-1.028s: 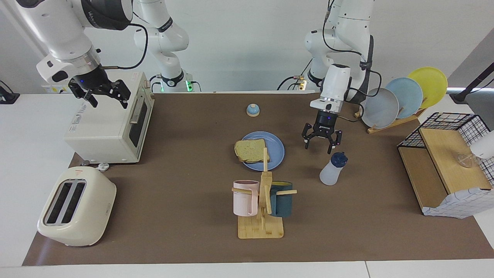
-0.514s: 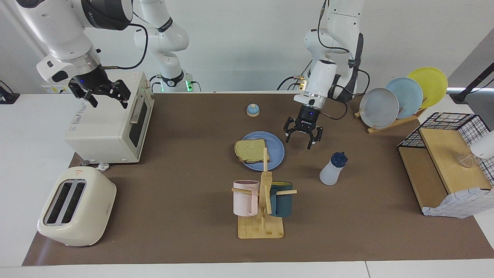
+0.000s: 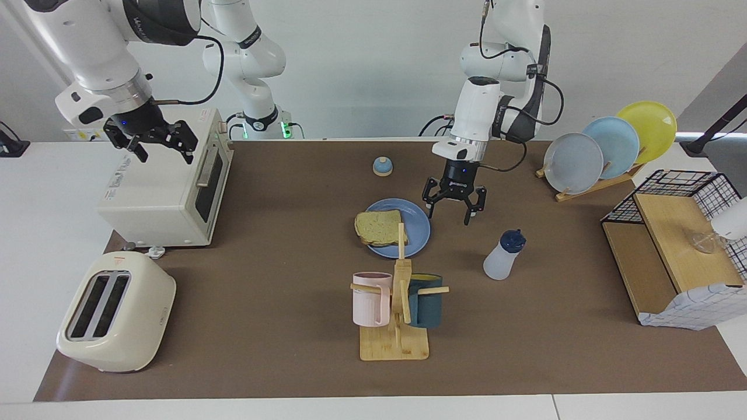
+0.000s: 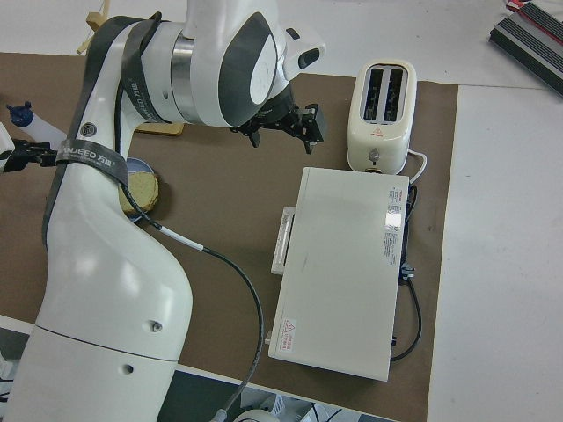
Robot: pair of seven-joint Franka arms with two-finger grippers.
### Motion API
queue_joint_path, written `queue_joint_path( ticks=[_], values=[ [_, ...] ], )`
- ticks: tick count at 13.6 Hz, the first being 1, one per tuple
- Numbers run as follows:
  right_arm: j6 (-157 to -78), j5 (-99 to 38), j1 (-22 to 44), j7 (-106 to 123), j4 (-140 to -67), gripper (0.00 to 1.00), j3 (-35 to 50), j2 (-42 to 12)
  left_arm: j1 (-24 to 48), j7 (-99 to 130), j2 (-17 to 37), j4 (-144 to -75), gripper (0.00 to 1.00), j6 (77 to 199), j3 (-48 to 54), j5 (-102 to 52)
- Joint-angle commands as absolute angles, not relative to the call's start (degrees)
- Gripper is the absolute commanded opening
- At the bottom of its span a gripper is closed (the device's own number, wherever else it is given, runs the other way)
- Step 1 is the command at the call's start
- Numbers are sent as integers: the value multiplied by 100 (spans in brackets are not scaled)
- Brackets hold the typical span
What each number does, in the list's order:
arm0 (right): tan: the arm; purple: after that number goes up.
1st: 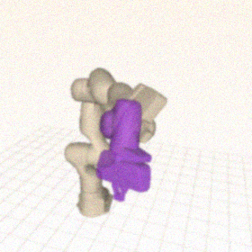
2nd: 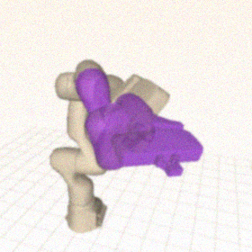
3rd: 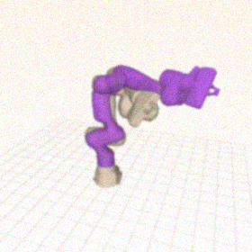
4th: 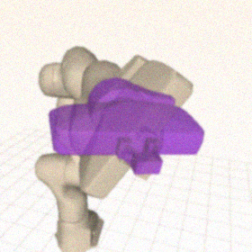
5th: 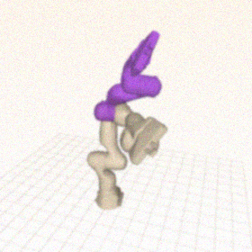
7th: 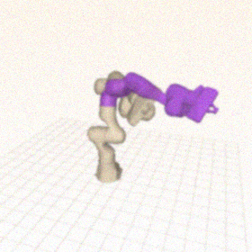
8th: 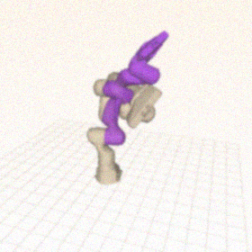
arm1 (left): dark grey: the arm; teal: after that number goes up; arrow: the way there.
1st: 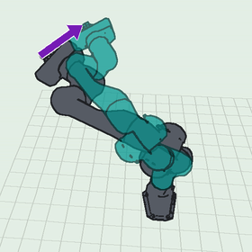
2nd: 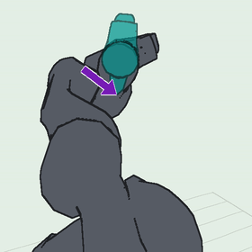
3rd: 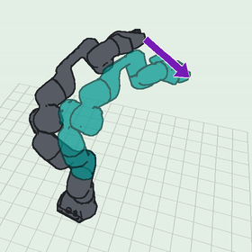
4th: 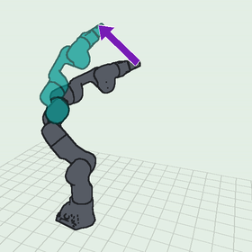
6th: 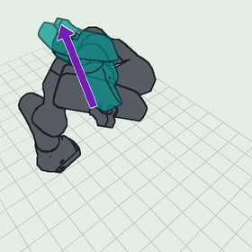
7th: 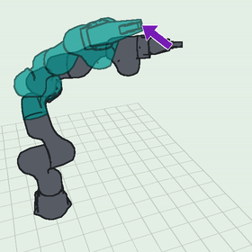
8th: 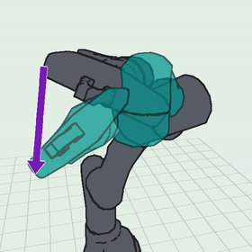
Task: Put bread on plate and add seasoning
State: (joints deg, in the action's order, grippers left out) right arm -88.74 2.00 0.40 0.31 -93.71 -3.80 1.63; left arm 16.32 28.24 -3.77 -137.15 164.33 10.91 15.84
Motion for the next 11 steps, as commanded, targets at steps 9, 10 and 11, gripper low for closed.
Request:
queue_joint_path(
  ticks=[9, 10, 11],
  values=[
    [-8877, 246, 9, 176, -9466, 100, -369, 237, 1433, 2427, -536, -11691, 100, 12886, 984, 862],
    [-8877, 246, 9, 176, -9466, 100, -369, 246, 1354, 2330, -536, -11611, 100, 12763, 984, 835],
    [-8877, 246, 9, 176, -9466, 100, -369, 246, 1275, 2199, -536, -11523, 100, 12657, 976, 809]
  ],
)
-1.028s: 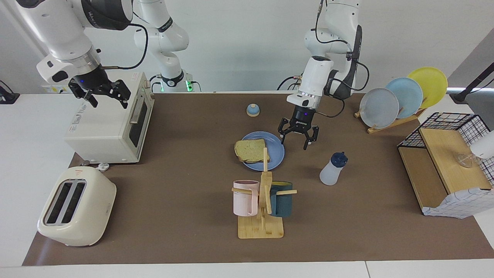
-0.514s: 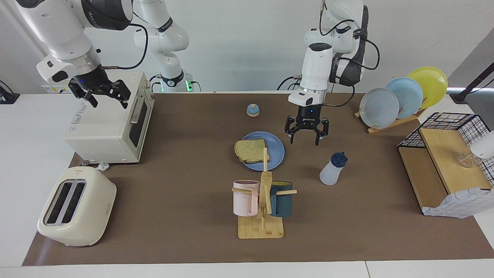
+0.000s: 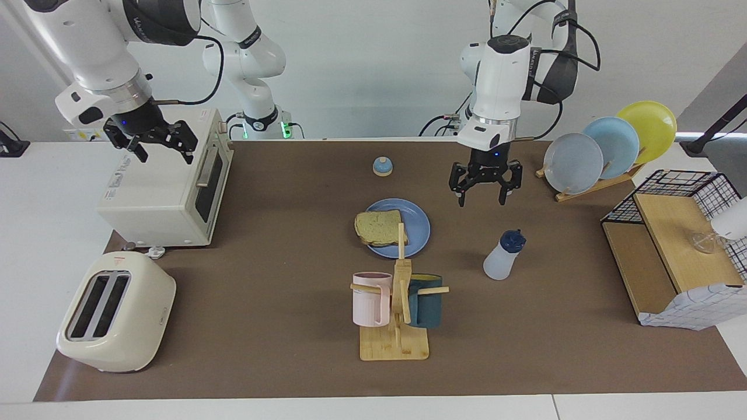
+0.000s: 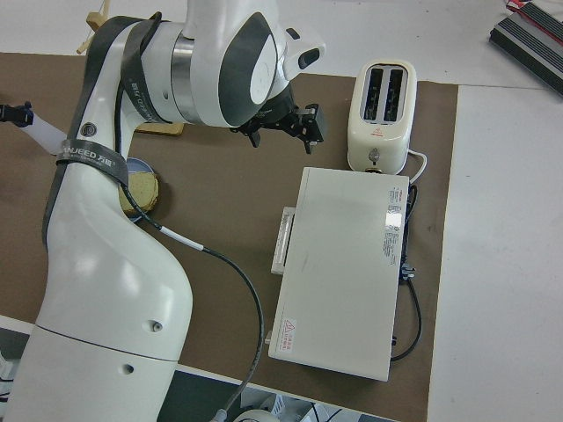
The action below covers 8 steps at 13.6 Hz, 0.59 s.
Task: Put bread on plate and add seasoning
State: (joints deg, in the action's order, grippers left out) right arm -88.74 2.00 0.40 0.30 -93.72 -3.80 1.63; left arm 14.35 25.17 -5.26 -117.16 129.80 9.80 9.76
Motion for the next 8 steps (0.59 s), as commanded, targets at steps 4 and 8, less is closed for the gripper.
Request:
queue_joint_path(
  ticks=[4, 8],
  values=[
    [-8886, 246, 9, 176, -9466, 100, -369, 246, 679, 1093, -536, -11041, 100, 11683, 967, 458],
    [-8877, 246, 9, 176, -9466, 100, -369, 237, 37, 169, -694, -10951, 100, 11084, 949, 281]
  ],
)
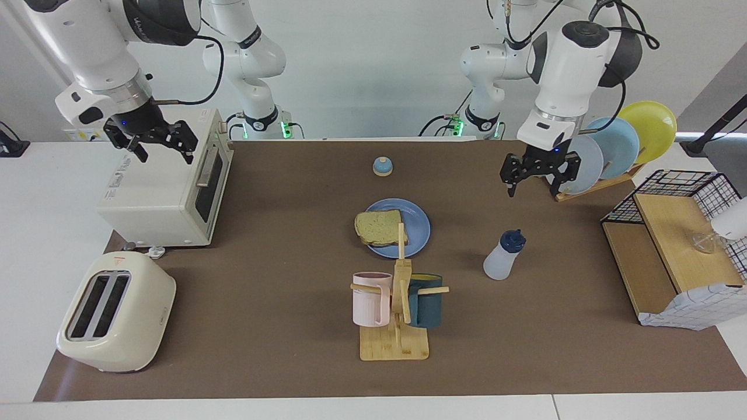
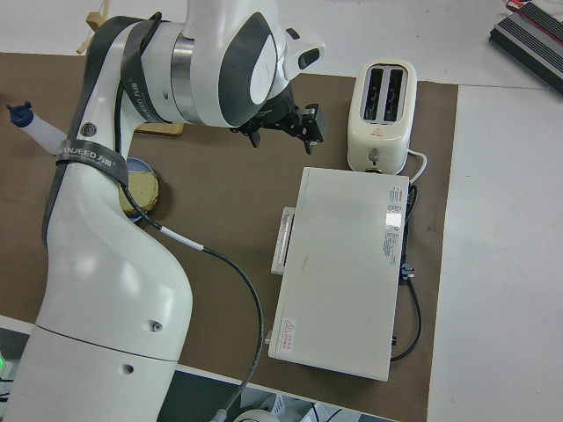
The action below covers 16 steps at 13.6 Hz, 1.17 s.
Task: Put bread on plate and add seasoning
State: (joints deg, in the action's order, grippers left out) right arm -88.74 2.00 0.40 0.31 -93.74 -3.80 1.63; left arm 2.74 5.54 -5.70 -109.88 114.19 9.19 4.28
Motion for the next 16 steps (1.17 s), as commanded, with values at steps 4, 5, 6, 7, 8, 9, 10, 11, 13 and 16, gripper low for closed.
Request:
queue_joint_path(
  ticks=[4, 5, 6, 7, 8, 9, 10, 11, 13, 16],
  values=[
    [-8877, 246, 9, 176, -9466, 100, -369, 237, -325, -70, -651, -10671, 100, 10733, 914, 281],
    [-8886, 246, 9, 176, -9466, 100, -369, 237, -369, -70, -616, -10539, 100, 10662, 897, 281],
    [-8877, 246, 9, 176, -9466, 100, -369, 237, -413, -70, -572, -10434, 100, 10574, 896, 281],
    [-8877, 246, 9, 176, -9466, 100, -369, 237, -430, -70, -510, -10302, 100, 10434, 896, 273],
    [-8877, 246, 9, 176, -9466, 100, -369, 237, -535, -79, -458, -10162, 100, 10250, 888, 264],
    [-8877, 246, 9, 176, -9466, 100, -369, 246, -588, -70, -353, -10012, 100, 10126, 905, 168],
    [-8877, 246, 9, 176, -9466, 100, -369, 237, -589, -62, -352, -9985, 100, 10082, 897, 115],
    [-8877, 246, 9, 176, -9466, 100, -369, 246, -537, -62, -369, -10002, 100, 10020, 896, 114],
    [-8877, 246, 9, 176, -9466, 100, -369, 246, -231, -62, -360, -10046, 100, 10028, 661, 105],
    [-8877, 246, 9, 176, -9466, 100, -369, 246, 639, -53, -316, -10002, 100, 10064, -200, 44]
  ],
)
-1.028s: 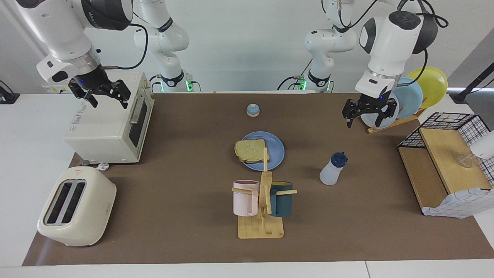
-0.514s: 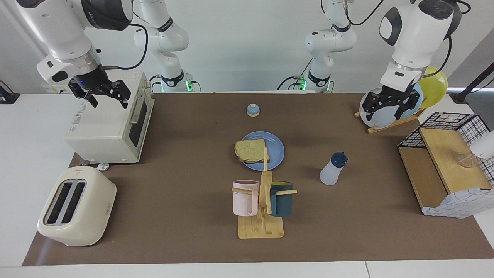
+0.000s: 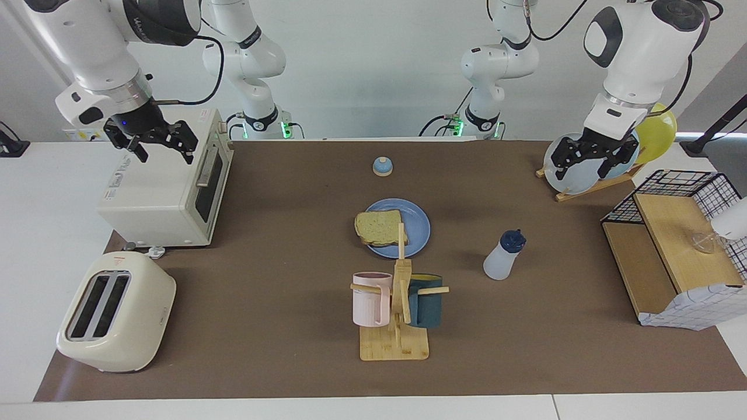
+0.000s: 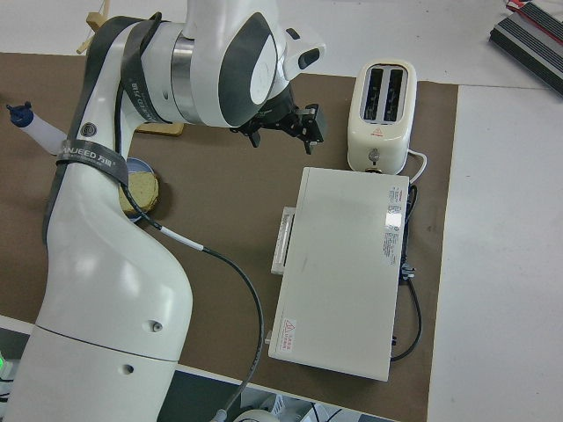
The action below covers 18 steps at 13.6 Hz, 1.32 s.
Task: Put bread on plate and add seasoning
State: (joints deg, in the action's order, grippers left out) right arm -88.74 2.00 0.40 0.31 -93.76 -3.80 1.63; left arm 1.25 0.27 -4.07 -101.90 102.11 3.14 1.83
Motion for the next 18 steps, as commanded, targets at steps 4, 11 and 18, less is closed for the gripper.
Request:
queue_joint_path(
  ticks=[4, 11, 18],
  values=[
    [-8886, 246, 9, 176, -9466, 100, -369, 237, 1011, -53, 122, -9066, 100, 9162, -677, 26],
    [-8886, 246, 9, 176, -9475, 100, -369, 237, 580, -79, -281, -9860, 100, 9799, -193, 18],
    [-8877, 246, 9, 176, -9475, 100, -369, 246, 449, -44, -343, -9994, 100, 9773, -176, -9]
  ],
)
